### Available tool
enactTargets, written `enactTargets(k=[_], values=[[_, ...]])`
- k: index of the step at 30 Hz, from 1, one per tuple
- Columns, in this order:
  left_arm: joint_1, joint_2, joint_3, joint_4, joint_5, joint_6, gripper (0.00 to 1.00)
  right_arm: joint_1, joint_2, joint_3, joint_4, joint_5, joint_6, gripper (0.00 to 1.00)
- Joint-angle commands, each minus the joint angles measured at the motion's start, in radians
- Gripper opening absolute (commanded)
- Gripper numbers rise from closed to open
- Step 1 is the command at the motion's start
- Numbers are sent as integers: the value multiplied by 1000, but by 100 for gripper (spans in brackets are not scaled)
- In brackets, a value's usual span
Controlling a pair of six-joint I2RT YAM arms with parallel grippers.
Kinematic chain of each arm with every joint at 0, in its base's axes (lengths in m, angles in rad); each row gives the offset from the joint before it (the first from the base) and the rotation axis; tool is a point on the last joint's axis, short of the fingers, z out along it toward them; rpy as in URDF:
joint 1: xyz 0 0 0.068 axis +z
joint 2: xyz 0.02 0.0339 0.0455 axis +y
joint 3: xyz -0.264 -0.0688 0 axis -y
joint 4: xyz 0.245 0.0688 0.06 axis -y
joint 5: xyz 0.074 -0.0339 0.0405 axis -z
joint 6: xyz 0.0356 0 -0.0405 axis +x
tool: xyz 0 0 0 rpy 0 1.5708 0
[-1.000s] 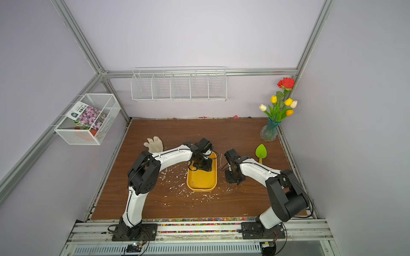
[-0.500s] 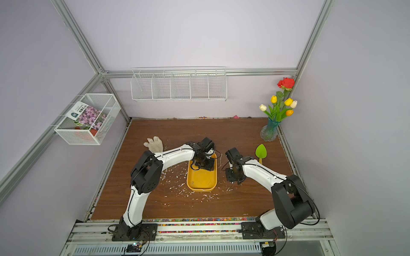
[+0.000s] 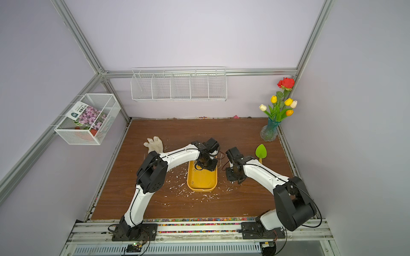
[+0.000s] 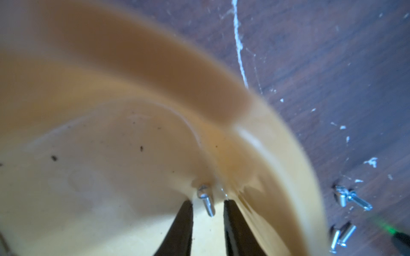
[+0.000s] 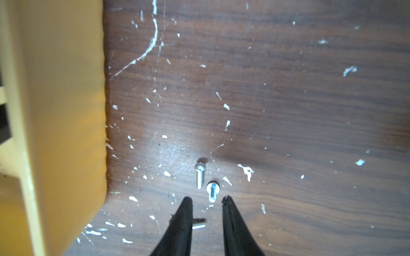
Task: Take out the screws from the storage box
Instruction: Place the screw at the center of the board, then pick up the screw from the storage box.
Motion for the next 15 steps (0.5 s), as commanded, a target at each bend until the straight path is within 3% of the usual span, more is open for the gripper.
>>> enactTargets(k=[1,9,12,15], values=[[-7,54,21,-58,-34,13,25,0,-21,23,-20,16,3,29],[-19,96,51,-110,-100,19,22,0,-29,27,-17,19,4,29],[-19,109,60,-115,-82,26,13,0,-33,27,-13,17,7,29],[-19,126,74,-127,-73,29,10,0,-39,25,-10,14,6,29]])
